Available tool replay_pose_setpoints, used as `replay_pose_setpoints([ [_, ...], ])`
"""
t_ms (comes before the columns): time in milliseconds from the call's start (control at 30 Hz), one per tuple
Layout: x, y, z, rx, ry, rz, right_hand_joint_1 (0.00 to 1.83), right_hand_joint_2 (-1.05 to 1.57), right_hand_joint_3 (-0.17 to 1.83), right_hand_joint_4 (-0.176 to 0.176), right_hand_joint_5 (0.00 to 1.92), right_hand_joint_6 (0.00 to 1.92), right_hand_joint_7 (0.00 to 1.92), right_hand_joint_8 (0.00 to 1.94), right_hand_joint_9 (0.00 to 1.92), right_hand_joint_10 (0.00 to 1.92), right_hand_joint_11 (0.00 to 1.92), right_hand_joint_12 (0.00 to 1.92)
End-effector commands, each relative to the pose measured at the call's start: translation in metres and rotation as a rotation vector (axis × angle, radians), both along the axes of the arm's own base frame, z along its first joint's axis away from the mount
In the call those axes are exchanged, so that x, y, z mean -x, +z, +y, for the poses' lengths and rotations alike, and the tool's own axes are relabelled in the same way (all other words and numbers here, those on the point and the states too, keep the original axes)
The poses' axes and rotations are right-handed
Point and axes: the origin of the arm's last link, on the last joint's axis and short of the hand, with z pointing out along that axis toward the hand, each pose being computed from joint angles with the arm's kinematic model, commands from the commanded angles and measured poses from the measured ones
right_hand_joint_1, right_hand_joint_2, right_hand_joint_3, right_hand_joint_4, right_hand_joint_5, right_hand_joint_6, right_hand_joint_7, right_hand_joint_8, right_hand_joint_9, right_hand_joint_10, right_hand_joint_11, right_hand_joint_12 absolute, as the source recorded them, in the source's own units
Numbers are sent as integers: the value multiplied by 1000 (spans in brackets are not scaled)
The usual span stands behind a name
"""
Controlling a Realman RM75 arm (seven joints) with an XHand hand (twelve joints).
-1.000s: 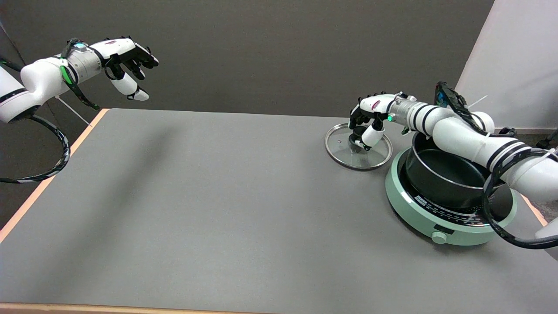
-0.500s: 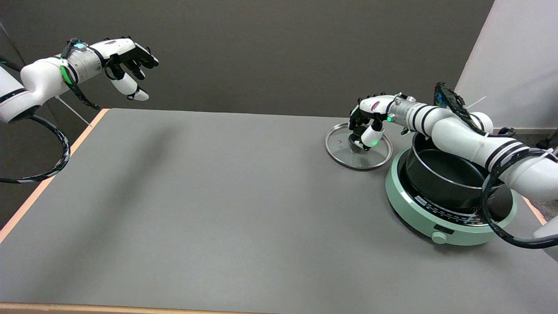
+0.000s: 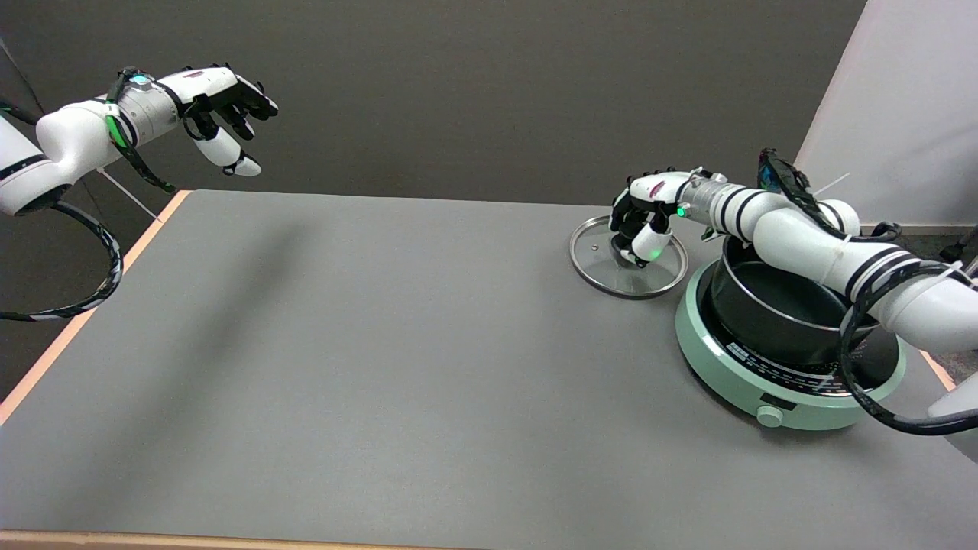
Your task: Pick up the pot lid.
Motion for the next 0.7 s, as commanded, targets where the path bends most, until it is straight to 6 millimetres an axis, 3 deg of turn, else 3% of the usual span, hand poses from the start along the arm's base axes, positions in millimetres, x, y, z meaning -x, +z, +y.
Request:
replay_pose_setpoints([
  [33, 4, 6, 0, 23, -11, -7, 943, 535, 944, 95, 668, 446, 684, 230, 600, 458, 280, 656],
  [700, 4, 3, -1, 12, -6, 5, 982, 678, 857, 125, 731, 664, 903, 412, 776, 635, 361, 745],
])
